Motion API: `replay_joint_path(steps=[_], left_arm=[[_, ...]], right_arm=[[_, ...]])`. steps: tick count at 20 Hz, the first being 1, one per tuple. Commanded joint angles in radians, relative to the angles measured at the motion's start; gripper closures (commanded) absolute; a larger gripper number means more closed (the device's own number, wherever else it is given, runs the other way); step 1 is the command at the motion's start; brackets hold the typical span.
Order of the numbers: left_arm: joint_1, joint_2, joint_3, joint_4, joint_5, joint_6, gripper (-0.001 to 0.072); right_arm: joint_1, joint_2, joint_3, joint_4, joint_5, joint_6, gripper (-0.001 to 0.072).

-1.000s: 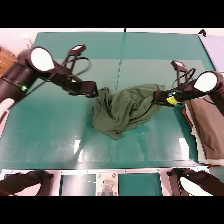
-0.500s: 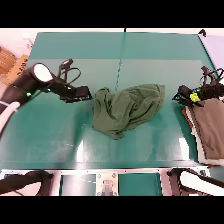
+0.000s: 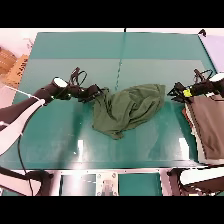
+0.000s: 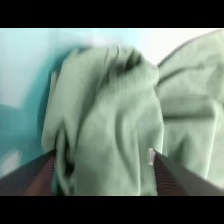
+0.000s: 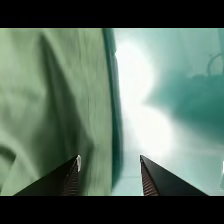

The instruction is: Fold the shirts.

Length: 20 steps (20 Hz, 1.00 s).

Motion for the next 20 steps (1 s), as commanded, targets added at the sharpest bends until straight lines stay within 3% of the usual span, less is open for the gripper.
replay_joint_path(steps=[1, 2, 3, 6, 7, 8, 9, 10, 12, 15, 17, 20], left_arm=[[0.001, -0.045, 0.012, -0.101, 0.051, 0.103, 0.0473], [0.001, -0.045, 0.013, -0.101, 0.051, 0.135, 0.0643], [0.003, -0.045, 0.013, -0.101, 0.05, 0.144, 0.068], [0.006, -0.044, 0.013, -0.101, 0.043, 0.143, 0.0681], [0.006, -0.044, 0.016, -0.101, 0.034, 0.143, 0.0681], [0.006, -0.044, 0.029, -0.09, 0.007, 0.143, 0.0682], [0.012, -0.043, 0.055, -0.071, -0.035, 0.142, 0.0682], [0.024, -0.042, 0.089, -0.058, -0.084, 0.137, 0.0682], [0.062, -0.013, 0.174, -0.013, -0.196, 0.114, 0.0683], [0.101, 0.119, 0.316, 0.252, -0.304, -0.028, 0.0683], [0.106, 0.238, 0.42, 0.437, -0.381, -0.101, 0.0683], [0.106, 0.415, 0.583, 0.584, -0.473, -0.129, 0.0683]], right_arm=[[0.017, -0.122, 0.091, 0.039, -0.003, -0.006, 0.026], [0.024, -0.15, 0.113, 0.059, -0.003, -0.006, 0.026], [0.032, -0.181, 0.137, 0.081, -0.006, -0.006, 0.026], [0.053, -0.261, 0.208, 0.148, -0.006, -0.006, 0.0264], [0.062, -0.281, 0.227, 0.17, -0.006, -0.007, 0.0319], [0.069, -0.293, 0.241, 0.188, -0.006, -0.027, 0.0435], [0.075, -0.296, 0.254, 0.203, -0.006, -0.055, 0.0603], [0.076, -0.295, 0.279, 0.206, 0.007, -0.058, 0.0695], [0.067, -0.285, 0.362, 0.201, 0.085, -0.059, 0.0697], [0.052, -0.207, 0.515, 0.199, 0.192, -0.059, 0.0698], [0.047, -0.104, 0.613, 0.2, 0.232, -0.077, 0.0697], [0.045, 0.118, 0.713, 0.198, 0.245, -0.1, 0.0697]])
